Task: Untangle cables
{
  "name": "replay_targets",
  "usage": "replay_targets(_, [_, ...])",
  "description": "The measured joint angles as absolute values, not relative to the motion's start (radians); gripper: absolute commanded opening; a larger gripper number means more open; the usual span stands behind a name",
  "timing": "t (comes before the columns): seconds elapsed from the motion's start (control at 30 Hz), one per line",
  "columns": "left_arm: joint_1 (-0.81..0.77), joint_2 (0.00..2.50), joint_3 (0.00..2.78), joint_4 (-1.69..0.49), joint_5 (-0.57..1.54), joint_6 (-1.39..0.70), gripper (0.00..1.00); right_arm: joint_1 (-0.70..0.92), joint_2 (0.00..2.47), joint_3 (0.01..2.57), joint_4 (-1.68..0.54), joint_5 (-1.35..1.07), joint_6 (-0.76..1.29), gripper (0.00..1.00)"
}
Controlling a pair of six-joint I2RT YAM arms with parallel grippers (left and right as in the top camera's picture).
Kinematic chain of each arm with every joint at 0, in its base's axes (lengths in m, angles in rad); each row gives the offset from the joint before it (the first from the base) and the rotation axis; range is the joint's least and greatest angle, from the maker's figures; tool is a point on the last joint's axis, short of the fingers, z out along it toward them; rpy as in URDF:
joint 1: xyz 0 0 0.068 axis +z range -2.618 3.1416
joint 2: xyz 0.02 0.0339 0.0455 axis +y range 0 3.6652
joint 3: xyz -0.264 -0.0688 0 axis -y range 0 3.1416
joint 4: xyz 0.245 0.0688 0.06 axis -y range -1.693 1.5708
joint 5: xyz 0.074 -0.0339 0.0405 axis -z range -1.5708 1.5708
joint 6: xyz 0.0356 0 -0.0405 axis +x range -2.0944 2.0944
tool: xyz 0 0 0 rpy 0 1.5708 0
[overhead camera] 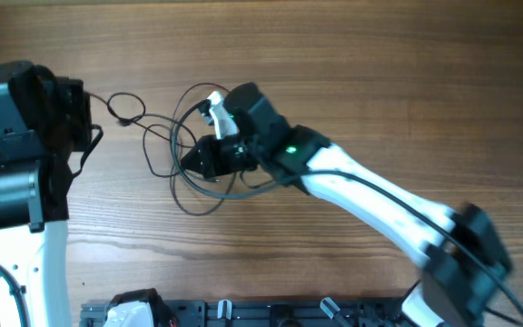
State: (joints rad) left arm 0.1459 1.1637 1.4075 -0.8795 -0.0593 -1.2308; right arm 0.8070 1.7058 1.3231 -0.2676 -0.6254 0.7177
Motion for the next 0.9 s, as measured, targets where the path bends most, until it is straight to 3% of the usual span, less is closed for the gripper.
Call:
replay_targets(0.27, [0.154,1.249,1.407,-0.904,-0.064,-1.067,0.04,0.695,1.346,1.327,-0.607,-0.458,0.648,0.04])
replay_targets(0.57, [0.154,1.254,1.408,-0.808,-0.081,-1.005,0.04,0.479,1.265,1.327,-0.916,-0.278,0.548,0.04])
replay_targets(0.73, [0.154,1.248,1.407,-0.647,-0.042,-0.880,0.04,0.394,1.266,1.327,-1.000,-0.125,0.545,0.04])
replay_targets(0.9, [0.155,1.181,1.407,-0.408,0.173,-0.707,0.04,0.278,1.298,1.327,-1.010,-0.042,0.540,0.04])
